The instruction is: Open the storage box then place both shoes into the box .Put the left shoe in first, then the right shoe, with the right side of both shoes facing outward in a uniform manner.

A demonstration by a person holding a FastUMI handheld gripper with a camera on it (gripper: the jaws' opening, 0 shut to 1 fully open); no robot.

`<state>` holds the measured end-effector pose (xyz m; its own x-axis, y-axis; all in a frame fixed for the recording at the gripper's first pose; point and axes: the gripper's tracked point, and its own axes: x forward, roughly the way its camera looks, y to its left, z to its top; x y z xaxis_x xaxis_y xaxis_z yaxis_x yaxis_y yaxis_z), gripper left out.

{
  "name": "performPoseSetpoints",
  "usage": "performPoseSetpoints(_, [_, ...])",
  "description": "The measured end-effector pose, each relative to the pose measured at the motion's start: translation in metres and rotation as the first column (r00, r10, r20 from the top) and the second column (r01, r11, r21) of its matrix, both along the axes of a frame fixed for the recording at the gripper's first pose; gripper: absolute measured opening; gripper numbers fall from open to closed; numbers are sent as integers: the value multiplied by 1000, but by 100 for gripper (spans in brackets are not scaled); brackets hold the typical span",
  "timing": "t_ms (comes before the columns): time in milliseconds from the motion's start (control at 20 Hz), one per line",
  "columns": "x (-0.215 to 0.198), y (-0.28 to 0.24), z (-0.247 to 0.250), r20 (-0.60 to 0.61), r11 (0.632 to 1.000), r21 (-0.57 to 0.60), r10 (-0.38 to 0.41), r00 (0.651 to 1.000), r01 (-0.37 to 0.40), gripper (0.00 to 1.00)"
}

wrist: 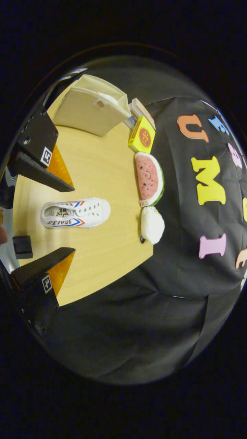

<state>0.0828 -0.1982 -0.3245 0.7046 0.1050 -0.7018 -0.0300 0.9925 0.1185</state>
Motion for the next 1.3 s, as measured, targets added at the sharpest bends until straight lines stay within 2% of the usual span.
performPoseSetpoints(200, [20,-12,-46,-94,999,-9,35,995,-36,98])
performPoseSetpoints(650, [52,-6,-82,-197,996,16,92,976,-91,95])
performPoseSetpoints(750, [55,1,-87,-226,993,28,114,967,-110,76])
performPoseSetpoints(1000, [60,12,-89,-273,989,96,133,953,-111,46])
performPoseSetpoints(1050, [55,10,-84,-275,988,118,126,953,-96,28])
performPoseSetpoints(1100, [57,10,-87,-281,990,115,109,953,-80,28])
performPoseSetpoints(1150, [57,7,-85,-299,992,104,95,949,-66,15])
performPoseSetpoints(1200, [56,7,-74,-299,991,131,75,951,-37,14])
performPoseSetpoints(1250, [58,12,-89,-313,986,165,72,947,-20,0])
performPoseSetpoints(1300, [52,14,-82,-319,980,201,68,945,-2,0])
